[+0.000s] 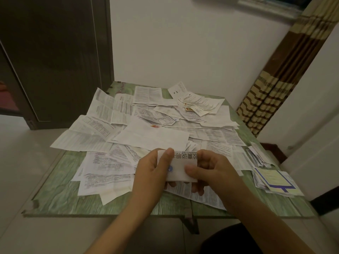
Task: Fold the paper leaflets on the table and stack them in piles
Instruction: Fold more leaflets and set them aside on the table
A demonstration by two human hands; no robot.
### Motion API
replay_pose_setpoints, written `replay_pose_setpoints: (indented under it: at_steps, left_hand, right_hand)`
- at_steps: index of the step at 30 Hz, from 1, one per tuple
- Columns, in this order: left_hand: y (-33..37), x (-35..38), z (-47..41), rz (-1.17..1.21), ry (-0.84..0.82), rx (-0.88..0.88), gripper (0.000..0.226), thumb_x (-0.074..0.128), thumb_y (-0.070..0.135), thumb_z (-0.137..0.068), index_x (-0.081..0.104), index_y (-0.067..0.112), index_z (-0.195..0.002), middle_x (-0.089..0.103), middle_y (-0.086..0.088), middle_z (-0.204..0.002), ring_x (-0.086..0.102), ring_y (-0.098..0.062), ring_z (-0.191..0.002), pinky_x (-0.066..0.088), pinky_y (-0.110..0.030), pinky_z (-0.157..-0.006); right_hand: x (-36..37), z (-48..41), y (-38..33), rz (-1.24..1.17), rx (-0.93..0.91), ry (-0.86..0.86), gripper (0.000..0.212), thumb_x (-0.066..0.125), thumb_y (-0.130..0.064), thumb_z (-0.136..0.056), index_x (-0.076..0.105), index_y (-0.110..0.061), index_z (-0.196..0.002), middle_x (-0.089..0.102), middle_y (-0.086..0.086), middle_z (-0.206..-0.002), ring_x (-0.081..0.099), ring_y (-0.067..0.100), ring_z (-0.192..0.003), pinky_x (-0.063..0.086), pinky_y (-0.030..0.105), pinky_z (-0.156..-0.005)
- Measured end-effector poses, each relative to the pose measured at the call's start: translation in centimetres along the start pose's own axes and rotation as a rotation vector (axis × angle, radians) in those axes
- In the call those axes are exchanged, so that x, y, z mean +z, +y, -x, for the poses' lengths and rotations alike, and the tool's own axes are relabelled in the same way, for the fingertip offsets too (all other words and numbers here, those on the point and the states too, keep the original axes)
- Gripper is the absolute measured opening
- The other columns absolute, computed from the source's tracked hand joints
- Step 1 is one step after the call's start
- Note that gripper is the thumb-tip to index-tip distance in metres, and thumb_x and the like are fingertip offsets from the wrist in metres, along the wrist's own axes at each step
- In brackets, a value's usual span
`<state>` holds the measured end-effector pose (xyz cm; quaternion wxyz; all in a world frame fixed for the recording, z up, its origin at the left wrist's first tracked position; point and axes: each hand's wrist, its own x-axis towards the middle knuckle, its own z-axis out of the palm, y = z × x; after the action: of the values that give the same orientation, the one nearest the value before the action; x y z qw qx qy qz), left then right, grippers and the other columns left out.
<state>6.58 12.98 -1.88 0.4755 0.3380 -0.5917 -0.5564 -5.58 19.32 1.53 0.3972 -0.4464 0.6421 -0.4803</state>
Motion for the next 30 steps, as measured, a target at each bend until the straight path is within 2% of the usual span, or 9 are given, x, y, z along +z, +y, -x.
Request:
replay_pose_setpoints:
  at_steps: [4, 6, 9, 13, 16, 19, 24, 27, 30]
  left_hand:
    - [-0.9, 1.0, 0.8, -0.140, 0.048, 0.217, 0.027, 0.047, 0.031, -0.092, 0.056, 0.025, -0.067, 0.057, 0.010, -0.065, 0.056, 0.001, -0.057, 0.038, -0.007, -0.042]
    - [-1.0, 1.3, 1.0, -0.110, 0.066, 0.221, 0.030, 0.045, 0.032, -0.094, 0.058, 0.022, -0.068, 0.058, 0.008, -0.068, 0.057, -0.001, -0.056, 0.038, -0.007, -0.042]
    - [-1.4, 1.1, 0.6, -0.048, 0.077, 0.187, 0.041, 0.050, 0.042, -0.089, 0.058, 0.010, -0.065, 0.057, -0.003, -0.065, 0.056, -0.011, -0.048, 0.042, -0.020, -0.039]
    - [-1.0, 0.9, 0.2, 0.109, 0.035, -0.028, 0.059, 0.057, 0.053, -0.082, 0.061, -0.006, -0.074, 0.061, -0.018, -0.067, 0.059, -0.032, -0.063, 0.045, -0.027, -0.051]
    - [-0.8, 1.0, 0.3, 0.176, -0.073, -0.284, 0.054, 0.046, 0.059, -0.066, 0.066, 0.010, -0.078, 0.070, -0.007, -0.067, 0.066, -0.014, -0.060, 0.052, -0.027, -0.058]
    - [-0.8, 1.1, 0.4, 0.124, -0.068, -0.294, 0.047, 0.048, 0.053, -0.075, 0.064, 0.009, -0.075, 0.065, -0.005, -0.064, 0.061, -0.004, -0.052, 0.050, -0.019, -0.051]
    - [-0.3, 1.3, 0.8, 0.018, 0.034, -0.008, 0.050, 0.045, 0.047, -0.077, 0.057, 0.001, -0.063, 0.054, -0.005, -0.053, 0.051, -0.011, -0.053, 0.042, -0.028, -0.050]
    - [-0.2, 1.5, 1.1, 0.109, 0.033, -0.149, 0.053, 0.044, 0.043, -0.086, 0.061, -0.005, -0.074, 0.063, -0.022, -0.071, 0.058, -0.025, -0.065, 0.048, -0.037, -0.062]
    - [-0.1, 2.4, 1.4, 0.233, 0.036, -0.340, 0.044, 0.042, 0.044, -0.091, 0.067, 0.012, -0.074, 0.070, -0.011, -0.072, 0.066, -0.020, -0.068, 0.054, -0.034, -0.068]
  right_hand:
    - [1.6, -0.6, 0.0, 0.129, -0.043, 0.188, 0.047, 0.051, -0.051, -0.076, 0.059, -0.005, -0.084, 0.057, 0.002, -0.070, 0.056, 0.004, -0.054, 0.043, 0.015, -0.044]
    - [2.6, -0.9, 0.3, 0.242, -0.126, 0.313, 0.048, 0.046, -0.059, -0.069, 0.053, -0.012, -0.072, 0.051, -0.003, -0.063, 0.051, 0.004, -0.052, 0.041, 0.012, -0.045]
    - [3.2, -1.3, 1.2, 0.283, -0.273, 0.450, 0.042, 0.052, -0.057, -0.069, 0.048, -0.016, -0.062, 0.047, -0.007, -0.052, 0.051, 0.002, -0.049, 0.039, 0.013, -0.043]
    - [3.5, -1.5, 1.9, 0.178, -0.316, 0.449, 0.034, 0.057, -0.047, -0.070, 0.051, -0.015, -0.063, 0.053, -0.009, -0.049, 0.058, -0.003, -0.052, 0.040, 0.008, -0.043]
    - [3.5, -1.6, 2.1, 0.148, -0.314, 0.459, 0.035, 0.055, -0.050, -0.069, 0.050, -0.017, -0.060, 0.054, -0.010, -0.048, 0.058, -0.003, -0.050, 0.040, 0.008, -0.043]
    - [3.5, -1.7, 2.3, 0.194, -0.312, 0.503, 0.037, 0.054, -0.053, -0.069, 0.046, -0.020, -0.055, 0.052, -0.012, -0.044, 0.056, -0.003, -0.047, 0.039, 0.008, -0.042]
    - [3.0, -1.7, 2.9, 0.222, -0.261, 0.557, 0.055, 0.046, -0.072, -0.059, 0.046, -0.017, -0.049, 0.049, -0.009, -0.040, 0.052, 0.003, -0.041, 0.039, 0.013, -0.040]
    - [3.0, -1.5, 3.2, 0.208, -0.297, 0.565, 0.055, 0.050, -0.069, -0.059, 0.046, -0.015, -0.049, 0.050, -0.007, -0.041, 0.052, 0.006, -0.041, 0.039, 0.013, -0.041]
    - [3.1, -1.4, 3.4, 0.228, -0.377, 0.610, 0.045, 0.060, -0.060, -0.063, 0.043, -0.021, -0.048, 0.046, -0.010, -0.041, 0.052, 0.003, -0.044, 0.037, 0.010, -0.042]
